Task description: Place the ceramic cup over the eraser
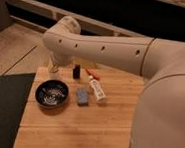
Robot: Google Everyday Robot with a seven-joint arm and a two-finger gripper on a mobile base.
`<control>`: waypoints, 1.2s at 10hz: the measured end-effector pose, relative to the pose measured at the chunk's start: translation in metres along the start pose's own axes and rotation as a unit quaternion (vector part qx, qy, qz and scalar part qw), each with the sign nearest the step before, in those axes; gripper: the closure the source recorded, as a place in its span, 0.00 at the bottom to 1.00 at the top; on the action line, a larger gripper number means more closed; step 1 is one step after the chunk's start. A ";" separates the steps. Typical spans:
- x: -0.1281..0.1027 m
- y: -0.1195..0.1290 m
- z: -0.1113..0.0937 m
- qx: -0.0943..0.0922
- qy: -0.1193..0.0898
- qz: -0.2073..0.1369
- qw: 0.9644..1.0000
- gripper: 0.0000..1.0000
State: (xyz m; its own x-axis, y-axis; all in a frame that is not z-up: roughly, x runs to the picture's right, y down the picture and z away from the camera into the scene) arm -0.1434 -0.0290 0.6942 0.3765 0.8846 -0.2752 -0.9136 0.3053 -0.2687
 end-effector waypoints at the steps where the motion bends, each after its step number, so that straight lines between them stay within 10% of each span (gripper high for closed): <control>1: 0.001 -0.001 0.001 0.003 0.002 -0.001 1.000 0.35; 5: -0.032 -0.029 0.023 0.066 0.032 -0.076 0.994 0.35; 7: -0.058 -0.014 0.035 0.064 0.027 -0.130 0.989 0.35; 12: -0.148 0.024 0.057 -0.033 -0.100 -0.224 0.969 0.35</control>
State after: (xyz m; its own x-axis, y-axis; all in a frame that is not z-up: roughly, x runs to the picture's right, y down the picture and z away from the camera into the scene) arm -0.2301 -0.1327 0.7808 0.6901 0.7208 0.0651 -0.6508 0.6574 -0.3797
